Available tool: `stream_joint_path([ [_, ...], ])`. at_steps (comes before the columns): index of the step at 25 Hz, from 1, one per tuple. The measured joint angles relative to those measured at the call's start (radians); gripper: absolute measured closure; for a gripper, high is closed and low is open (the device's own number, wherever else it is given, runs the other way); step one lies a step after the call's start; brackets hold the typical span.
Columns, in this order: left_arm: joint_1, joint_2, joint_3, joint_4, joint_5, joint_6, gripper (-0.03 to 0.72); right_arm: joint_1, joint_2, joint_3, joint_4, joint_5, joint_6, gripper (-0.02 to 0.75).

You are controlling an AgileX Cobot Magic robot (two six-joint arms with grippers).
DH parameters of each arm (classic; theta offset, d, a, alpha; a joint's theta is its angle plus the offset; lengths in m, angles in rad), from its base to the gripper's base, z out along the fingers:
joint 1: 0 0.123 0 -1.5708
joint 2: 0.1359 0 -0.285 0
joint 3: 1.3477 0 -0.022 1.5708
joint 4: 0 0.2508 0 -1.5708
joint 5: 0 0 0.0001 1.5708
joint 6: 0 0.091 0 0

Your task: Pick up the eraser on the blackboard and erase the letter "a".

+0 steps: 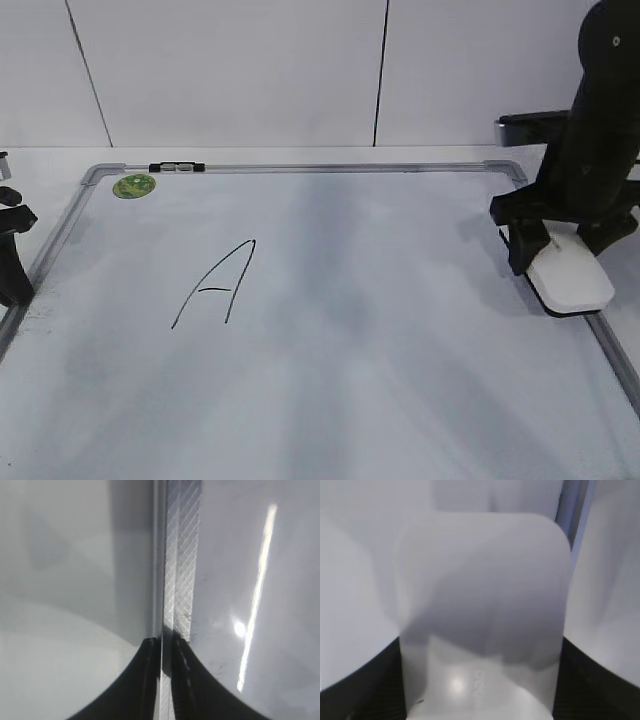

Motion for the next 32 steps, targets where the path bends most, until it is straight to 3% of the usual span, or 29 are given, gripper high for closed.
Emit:
stream_joint_path([
  [21, 0.000, 0.000, 0.000, 0.000, 0.002, 0.000, 0.620, -0.040, 0.027, 0.061, 0.004, -0.139, 0.088, 0.209],
  [32, 0.000, 0.000, 0.000, -0.002, 0.002, 0.000, 0.619, -0.040, 0.035, 0.061, 0.004, -0.133, 0.098, 0.209],
])
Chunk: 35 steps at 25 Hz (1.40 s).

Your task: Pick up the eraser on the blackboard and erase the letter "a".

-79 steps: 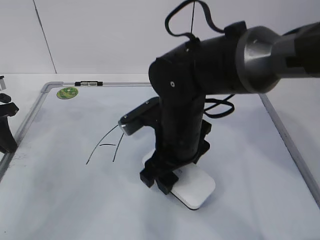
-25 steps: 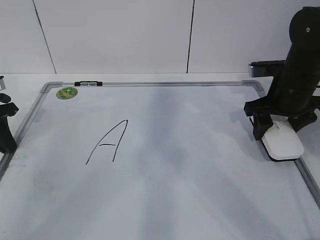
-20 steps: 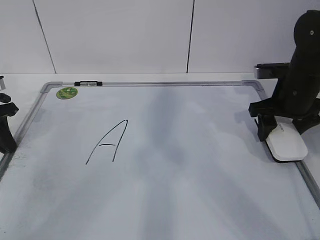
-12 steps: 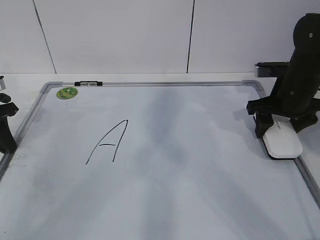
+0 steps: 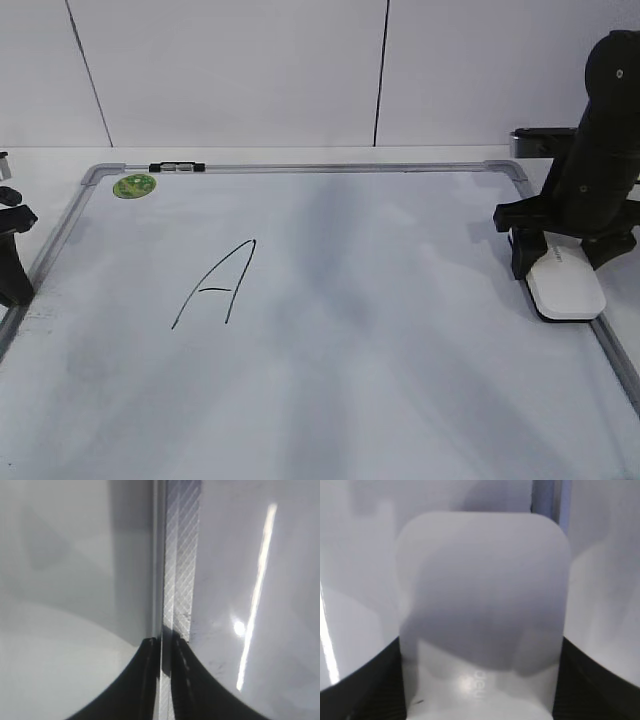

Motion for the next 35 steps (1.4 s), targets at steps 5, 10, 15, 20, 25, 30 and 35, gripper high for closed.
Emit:
stream_joint_path([
  [5, 0.000, 0.000, 0.000, 0.000, 0.000, 0.000, 0.619, 0.000, 0.000, 0.000, 0.000, -0.004, 0.002, 0.209],
  [10, 0.000, 0.000, 0.000, 0.000, 0.000, 0.000, 0.619, 0.000, 0.000, 0.000, -0.002, -0.017, 0.002, 0.209],
  [15, 0.000, 0.000, 0.000, 0.000, 0.000, 0.000, 0.619, 0.000, 0.001, 0.000, -0.002, -0.029, 0.002, 0.209],
  [20, 0.000, 0.000, 0.000, 0.000, 0.000, 0.000, 0.618, 0.000, 0.002, 0.000, -0.010, -0.043, 0.002, 0.209],
  [25, 0.000, 0.000, 0.000, 0.000, 0.000, 0.000, 0.618, 0.000, 0.002, 0.000, -0.017, -0.047, 0.002, 0.209],
  [30, 0.000, 0.000, 0.000, -0.002, 0.000, 0.000, 0.618, 0.000, 0.020, 0.000, -0.019, -0.049, 0.002, 0.209],
  [35, 0.000, 0.000, 0.000, -0.002, 0.000, 0.000, 0.618, 0.000, 0.030, 0.000, -0.019, -0.049, 0.002, 0.209],
])
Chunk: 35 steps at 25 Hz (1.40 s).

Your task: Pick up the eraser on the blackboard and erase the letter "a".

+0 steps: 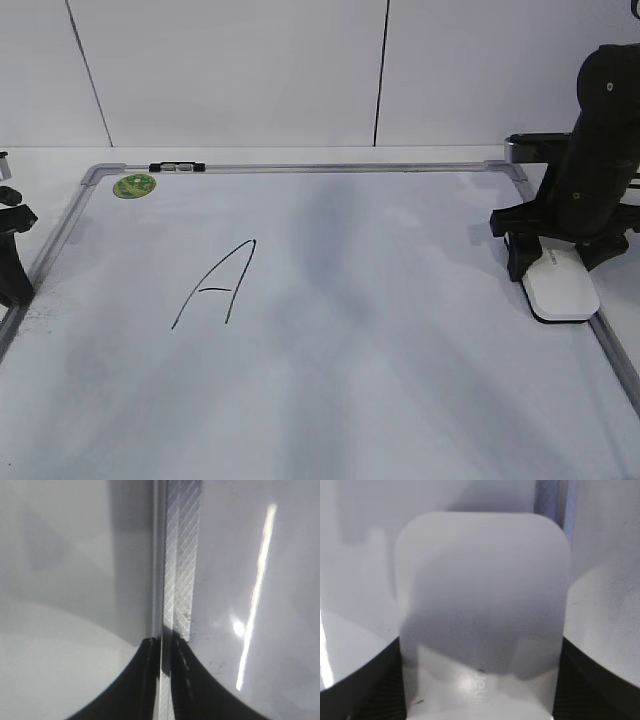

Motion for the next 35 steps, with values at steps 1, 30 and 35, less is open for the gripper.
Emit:
stream_joint_path([
  [1, 0.000, 0.000, 0.000, 0.000, 0.000, 0.000, 0.618, 0.000, 0.000, 0.000, 0.000, 0.000, 0.000, 0.209],
  [30, 0.002, 0.000, -0.004, -0.007, 0.000, 0.000, 0.566, 0.000, 0.003, -0.411, -0.055, 0.286, -0.017, 0.137],
  [35, 0.002, 0.000, -0.085, -0.011, 0.031, -0.003, 0.412, 0.000, 0.003, -0.411, -0.055, 0.289, -0.020, 0.143],
])
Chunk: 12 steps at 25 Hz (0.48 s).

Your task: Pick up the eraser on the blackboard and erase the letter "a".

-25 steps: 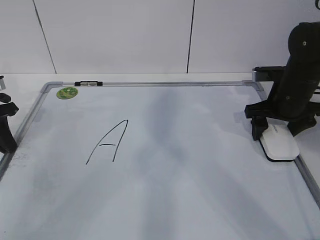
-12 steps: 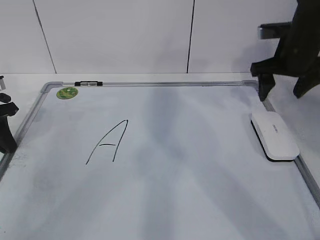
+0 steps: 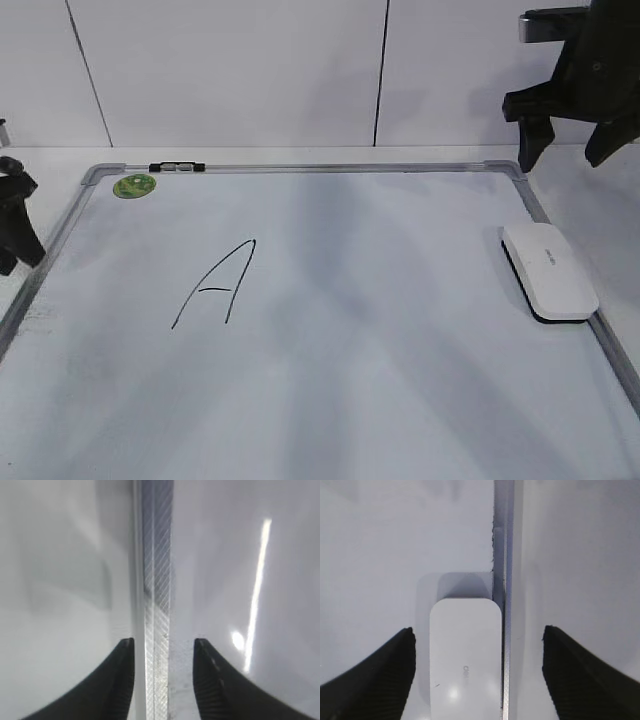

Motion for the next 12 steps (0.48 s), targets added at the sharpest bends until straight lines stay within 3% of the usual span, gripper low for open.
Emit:
stream_joint_path([
  [4, 0.000, 0.000, -0.104, 0.000, 0.034, -0.026, 0.325, 0.000, 0.000, 0.000, 0.012, 0.000, -0.004, 0.143],
  [9, 0.000, -0.012, -0.174, 0.024, 0.042, -0.053, 0.307, 0.000, 0.000, 0.000, 0.057, 0.002, -0.031, 0.144],
  [12, 0.000, -0.048, -0.176, 0.092, 0.049, -0.084, 0.306, 0.000, -0.006, 0.000, 0.066, 0.002, -0.043, 0.144],
])
